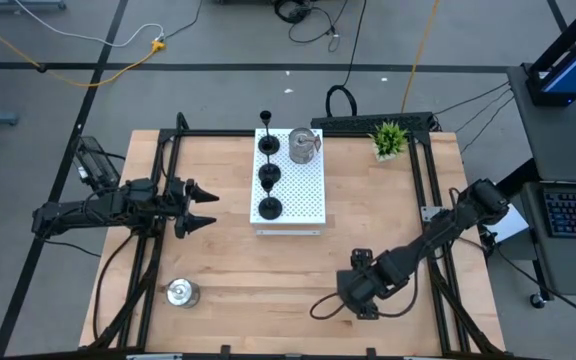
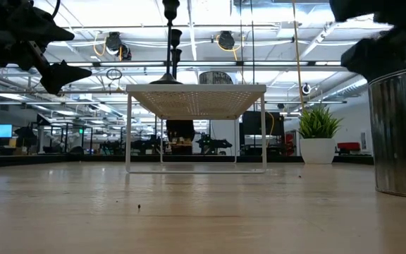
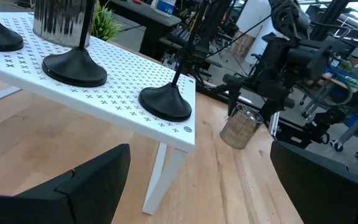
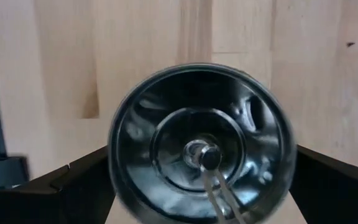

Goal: Pick & Place candle stick holders
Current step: Put the right silver scented candle on the shelf aligned with the other silver scented candle

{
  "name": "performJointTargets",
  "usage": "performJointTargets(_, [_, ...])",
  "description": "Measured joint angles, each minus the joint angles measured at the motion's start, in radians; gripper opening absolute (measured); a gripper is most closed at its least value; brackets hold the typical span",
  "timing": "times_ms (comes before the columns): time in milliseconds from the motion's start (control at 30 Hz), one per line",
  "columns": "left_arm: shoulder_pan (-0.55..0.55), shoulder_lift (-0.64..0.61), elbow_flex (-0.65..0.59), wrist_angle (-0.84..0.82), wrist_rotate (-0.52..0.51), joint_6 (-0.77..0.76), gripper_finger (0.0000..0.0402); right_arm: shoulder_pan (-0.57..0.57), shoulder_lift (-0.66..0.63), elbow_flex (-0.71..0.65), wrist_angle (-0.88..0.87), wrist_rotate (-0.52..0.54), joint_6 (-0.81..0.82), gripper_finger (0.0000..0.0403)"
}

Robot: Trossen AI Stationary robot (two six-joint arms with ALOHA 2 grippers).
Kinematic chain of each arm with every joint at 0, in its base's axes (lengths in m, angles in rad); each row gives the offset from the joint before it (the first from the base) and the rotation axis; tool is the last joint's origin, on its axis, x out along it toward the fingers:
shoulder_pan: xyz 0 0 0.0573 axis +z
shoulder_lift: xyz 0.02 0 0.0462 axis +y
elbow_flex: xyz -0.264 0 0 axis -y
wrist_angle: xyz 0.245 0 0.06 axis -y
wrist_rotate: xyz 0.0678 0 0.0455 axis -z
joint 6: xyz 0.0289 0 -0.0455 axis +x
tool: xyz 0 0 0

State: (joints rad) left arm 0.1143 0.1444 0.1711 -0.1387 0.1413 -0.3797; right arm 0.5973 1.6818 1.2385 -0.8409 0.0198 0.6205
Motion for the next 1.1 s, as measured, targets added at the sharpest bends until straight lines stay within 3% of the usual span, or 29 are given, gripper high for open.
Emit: performJointTargets(1100, [0.000, 0.000, 0.000, -0.027, 0.000, 0.004, 0.0392, -0.028, -0.002, -0.016, 0.082, 0.006, 0.049, 0.0400])
